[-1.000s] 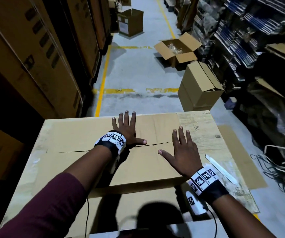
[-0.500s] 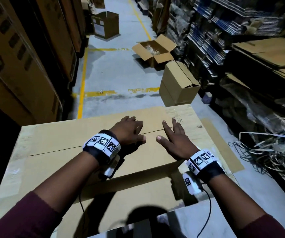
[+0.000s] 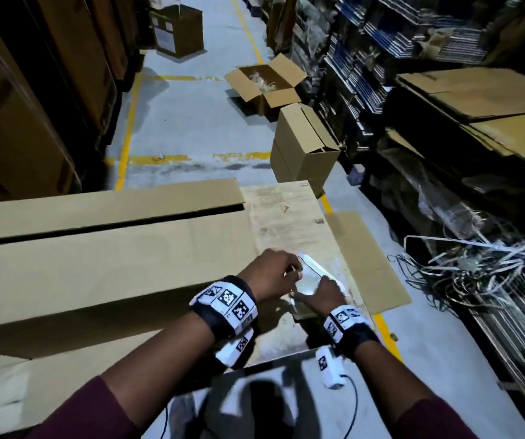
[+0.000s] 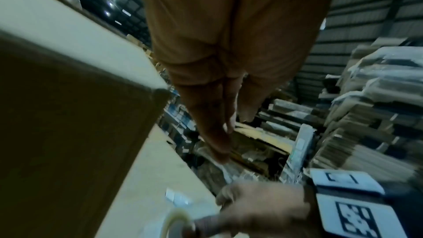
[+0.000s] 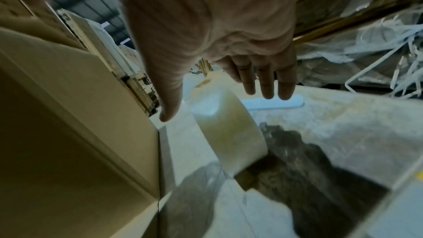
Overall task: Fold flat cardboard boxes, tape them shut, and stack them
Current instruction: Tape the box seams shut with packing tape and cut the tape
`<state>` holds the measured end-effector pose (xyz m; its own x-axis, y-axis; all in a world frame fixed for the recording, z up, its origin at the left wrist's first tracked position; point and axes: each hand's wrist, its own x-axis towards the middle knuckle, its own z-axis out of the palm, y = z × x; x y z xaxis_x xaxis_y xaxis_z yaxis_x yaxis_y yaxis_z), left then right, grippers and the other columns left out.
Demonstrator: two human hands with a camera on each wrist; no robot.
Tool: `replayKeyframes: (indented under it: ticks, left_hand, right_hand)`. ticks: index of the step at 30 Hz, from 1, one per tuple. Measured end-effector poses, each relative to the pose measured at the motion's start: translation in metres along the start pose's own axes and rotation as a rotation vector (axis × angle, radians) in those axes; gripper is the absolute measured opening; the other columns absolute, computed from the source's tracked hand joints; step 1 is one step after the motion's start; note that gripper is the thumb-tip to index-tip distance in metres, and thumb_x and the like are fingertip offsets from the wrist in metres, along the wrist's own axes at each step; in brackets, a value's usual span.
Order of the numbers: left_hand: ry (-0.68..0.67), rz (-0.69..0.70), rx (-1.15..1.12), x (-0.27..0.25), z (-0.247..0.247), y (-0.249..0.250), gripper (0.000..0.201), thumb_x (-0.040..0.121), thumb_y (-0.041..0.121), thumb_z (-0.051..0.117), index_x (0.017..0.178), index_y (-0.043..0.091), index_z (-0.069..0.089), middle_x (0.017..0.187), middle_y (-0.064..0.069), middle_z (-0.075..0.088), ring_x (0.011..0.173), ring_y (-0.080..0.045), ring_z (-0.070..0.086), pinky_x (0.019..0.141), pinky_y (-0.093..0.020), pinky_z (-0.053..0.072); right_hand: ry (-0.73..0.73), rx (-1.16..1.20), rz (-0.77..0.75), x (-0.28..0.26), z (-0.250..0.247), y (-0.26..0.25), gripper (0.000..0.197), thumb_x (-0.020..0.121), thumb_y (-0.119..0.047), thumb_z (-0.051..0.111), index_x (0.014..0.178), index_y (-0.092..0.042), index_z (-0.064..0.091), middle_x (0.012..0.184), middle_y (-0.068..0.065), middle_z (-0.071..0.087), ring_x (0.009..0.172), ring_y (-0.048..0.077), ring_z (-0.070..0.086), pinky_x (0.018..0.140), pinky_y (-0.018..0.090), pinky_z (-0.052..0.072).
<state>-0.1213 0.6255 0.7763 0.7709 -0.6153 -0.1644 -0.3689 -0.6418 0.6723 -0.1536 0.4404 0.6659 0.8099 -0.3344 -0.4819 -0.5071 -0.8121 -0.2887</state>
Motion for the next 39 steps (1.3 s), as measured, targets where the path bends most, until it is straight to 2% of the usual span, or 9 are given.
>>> replayKeyframes:
  ticks: [6,9,12,17,21,24,29,34,39]
  left_hand:
    - [-0.075,-0.403,-0.15,0.017,0.107,-0.044,0.029,0.101,0.032,0.049,0.111,0.013,0.069,0.117,-0.011,0.07,0.108,-0.029,0.064,0.091,-0.034,0.051]
    - [-0.165,-0.604,-0.377,0.026,0.146,-0.055,0.064,0.1,0.063,0.032,0.096,0.008,0.065,0.098,-0.015,0.068,0.088,-0.03,0.063,0.077,-0.035,0.047]
    - [-0.092,-0.778,-1.075,0.042,0.182,-0.054,0.089,0.06,0.1,0.04,0.086,0.017,0.057,0.065,-0.001,0.052,0.054,-0.016,0.041,0.052,-0.027,0.032]
    - [0.152,-0.737,-1.767,0.075,0.178,-0.035,0.072,0.094,0.07,0.044,0.108,0.002,0.063,0.067,-0.011,0.071,0.066,-0.024,0.07,0.074,-0.038,0.058]
    - [0.255,-0.727,-1.713,0.091,0.158,-0.024,0.03,0.097,0.025,0.064,0.108,-0.003,0.066,0.078,-0.015,0.073,0.073,-0.026,0.073,0.071,-0.038,0.062]
    - [0.284,-0.695,-1.588,0.087,0.136,-0.016,0.031,0.09,0.011,0.071,0.112,-0.01,0.065,0.103,-0.022,0.073,0.093,-0.033,0.073,0.086,-0.043,0.06]
    - [0.38,-0.573,-1.364,0.066,0.086,0.021,0.009,0.095,0.007,0.065,0.096,-0.001,0.063,0.077,-0.013,0.073,0.067,-0.023,0.072,0.059,-0.027,0.06]
    - [0.575,-0.377,-0.982,0.028,0.014,0.035,0.024,0.094,0.016,0.069,0.074,0.003,0.07,0.069,-0.015,0.07,0.058,-0.025,0.069,0.055,-0.026,0.057]
    - [0.777,-0.397,-0.913,-0.029,-0.07,0.01,0.017,0.092,0.001,0.067,0.078,-0.009,0.069,0.054,-0.014,0.059,0.041,-0.019,0.053,0.044,-0.024,0.047]
  right_hand:
    - [0.0,-0.006,-0.009,0.022,0.024,0.007,0.057,0.081,-0.058,0.075,0.102,-0.006,0.061,0.1,0.012,0.068,0.092,0.029,0.067,0.073,0.033,0.051]
    - [0.022,0.013,-0.048,0.021,0.018,0.014,0.048,0.082,-0.055,0.075,0.089,-0.012,0.055,0.08,0.003,0.058,0.074,0.021,0.058,0.062,0.027,0.045]
    - [0.076,0.054,-0.131,0.014,0.004,0.029,0.044,0.08,-0.051,0.076,0.097,-0.015,0.055,0.084,0.001,0.061,0.073,0.017,0.057,0.058,0.026,0.043]
    - [0.092,0.102,-0.284,-0.002,-0.039,0.055,0.048,0.078,-0.048,0.077,0.111,-0.02,0.057,0.096,-0.001,0.065,0.085,0.018,0.063,0.063,0.024,0.042]
    - [0.117,0.164,-0.393,-0.01,-0.071,0.082,0.05,0.078,-0.04,0.082,0.117,-0.018,0.06,0.099,-0.004,0.061,0.088,0.014,0.058,0.062,0.015,0.038]
    - [0.117,0.284,-0.48,-0.019,-0.094,0.094,0.045,0.078,-0.035,0.085,0.114,-0.02,0.063,0.1,-0.005,0.067,0.088,0.013,0.063,0.062,0.008,0.041]
    - [0.076,0.449,-0.616,-0.036,-0.128,0.099,0.043,0.075,-0.038,0.083,0.111,-0.028,0.062,0.103,-0.005,0.068,0.094,0.016,0.066,0.077,0.034,0.055]
    - [0.031,0.519,-0.735,-0.05,-0.159,0.068,0.043,0.08,-0.016,0.082,0.115,-0.026,0.059,0.106,-0.003,0.064,0.1,0.013,0.066,0.081,0.028,0.051]
    - [-0.021,0.48,-0.889,-0.067,-0.164,-0.022,0.041,0.075,-0.031,0.079,0.11,-0.026,0.059,0.102,-0.002,0.065,0.097,0.021,0.066,0.081,0.044,0.054]
